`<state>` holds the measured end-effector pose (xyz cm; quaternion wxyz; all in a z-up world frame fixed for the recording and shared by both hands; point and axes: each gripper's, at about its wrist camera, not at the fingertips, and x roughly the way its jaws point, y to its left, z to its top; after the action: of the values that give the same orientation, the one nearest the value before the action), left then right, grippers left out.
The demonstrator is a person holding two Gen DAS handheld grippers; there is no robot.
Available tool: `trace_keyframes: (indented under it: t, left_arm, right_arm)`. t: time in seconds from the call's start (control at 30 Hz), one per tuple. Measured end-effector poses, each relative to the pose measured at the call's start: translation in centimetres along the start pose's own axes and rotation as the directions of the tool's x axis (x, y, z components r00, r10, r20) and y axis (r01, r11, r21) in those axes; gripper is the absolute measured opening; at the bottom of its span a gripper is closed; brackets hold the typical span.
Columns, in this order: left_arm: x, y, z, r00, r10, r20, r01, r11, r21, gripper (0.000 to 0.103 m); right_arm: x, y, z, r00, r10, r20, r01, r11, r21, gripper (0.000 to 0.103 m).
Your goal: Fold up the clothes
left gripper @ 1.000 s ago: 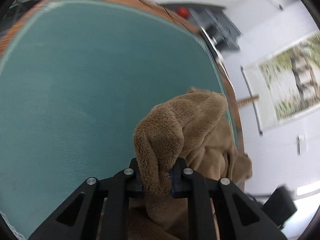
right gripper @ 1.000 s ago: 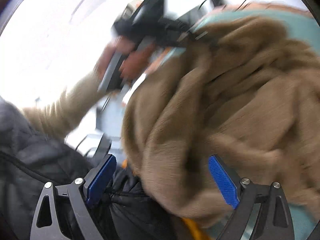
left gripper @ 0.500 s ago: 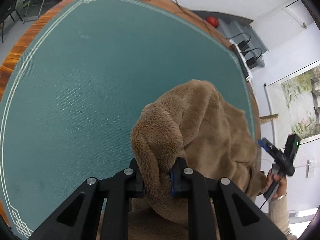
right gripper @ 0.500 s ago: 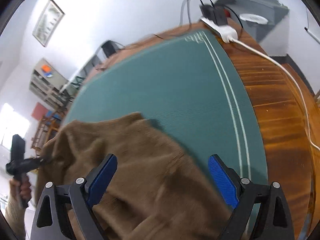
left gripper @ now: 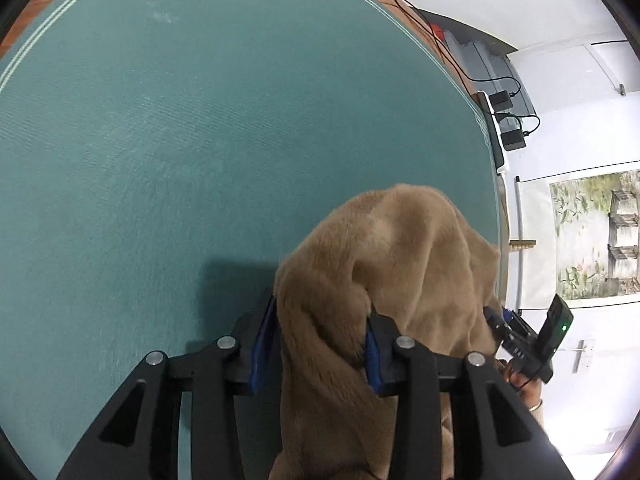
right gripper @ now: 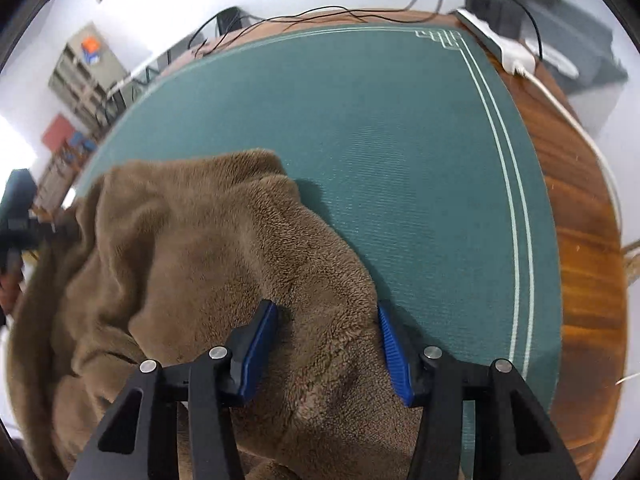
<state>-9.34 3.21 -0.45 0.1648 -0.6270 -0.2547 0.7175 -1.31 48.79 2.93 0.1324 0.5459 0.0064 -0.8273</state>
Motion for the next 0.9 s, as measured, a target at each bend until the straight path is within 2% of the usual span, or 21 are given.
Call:
trace_keyframes:
  t: [0.1,0.17,0.23,0.3,0.37,0.4,0.57,0.63,0.67,0.7,0.73,0.8,0.87,0.9]
  left_arm:
    - [0.7,-0.7,0.6,1.000,-0.008,-0.006,0.008,1.000,0.022,0.042]
    - [1.0,-1.1,0.9,1.000,-0.008,-0.010,0.008,1.000,0.029,0.042]
    - [1.1,-1.1,1.2,1.000,-0.001,-0.014,0.002,1.000,0.025,0.036]
    - [1.2,-1.1,1.4,0.999,0.027,-0.017,-0.026,0.999,0.029,0.027]
    - [1.1,-0.9,1.5,0.999,0.038,-0.017,-0.038,0.999,0.026,0.024]
    - [1.1,-0.8,1.5,0.999,0.033,-0.016,-0.033,0.999,0.018,0.023]
    - [1.0,-0.2,1.5,1.000,0.005,-0.013,-0.005,1.000,-0.012,0.023]
    - [1.0,-0.2,1.4,1.000,0.005,-0.013,-0.005,1.000,-0.010,0.023]
    - [1.0,-0.2,1.4,1.000,0.003,-0.012,-0.003,1.000,-0.011,0.023]
    - [1.0,0.0,1.3,1.000,0.000,-0.010,0.000,1.000,-0.013,0.023]
    - [0.9,0.2,1.2,1.000,-0.004,-0.008,0.004,1.000,-0.016,0.023]
    - [0.9,0.4,1.2,1.000,-0.007,-0.007,0.007,1.000,-0.020,0.023]
    - [0.8,0.5,1.2,1.000,-0.006,-0.006,0.006,1.000,-0.022,0.023]
    - [0.8,0.3,1.2,1.000,0.001,-0.007,-0.001,1.000,-0.018,0.023]
  right_arm:
    - [0.2,0.8,-0.6,0.998,-0.065,0.007,0.065,0.996,-0.055,0.056]
    - [0.2,0.8,-0.8,0.997,-0.070,0.010,0.071,0.995,-0.064,0.059]
    - [0.4,0.8,-1.0,0.998,-0.058,0.006,0.058,0.996,-0.073,0.073]
    - [1.1,1.5,-0.9,0.999,-0.024,-0.030,0.020,0.993,-0.119,0.103]
    - [1.9,2.4,-0.7,0.996,-0.071,-0.060,0.060,0.984,-0.169,0.103]
    - [2.0,2.2,-0.4,0.995,-0.073,-0.068,0.063,0.988,-0.142,0.103]
    - [1.2,-0.1,-0.3,0.999,0.014,-0.049,-0.015,1.000,-0.018,0.103]
    - [0.9,-1.1,-0.4,0.998,0.035,-0.054,-0.035,0.999,-0.002,0.099]
    - [0.7,-1.3,-0.5,0.998,0.026,-0.061,-0.027,1.000,-0.008,0.090]
    - [0.5,-1.7,-0.5,0.998,-0.006,-0.066,0.004,1.000,-0.025,0.074]
    - [0.2,-2.1,-0.6,0.997,-0.027,-0.066,0.025,0.999,-0.029,0.064]
    - [-0.3,-3.5,-0.8,0.998,-0.003,-0.066,0.003,1.000,-0.004,0.033]
    - [-0.7,-4.9,-1.2,0.997,0.033,-0.067,-0.031,0.999,0.024,0.025]
    - [-0.7,-5.0,-1.3,0.997,0.034,-0.067,-0.033,0.999,0.020,0.024]
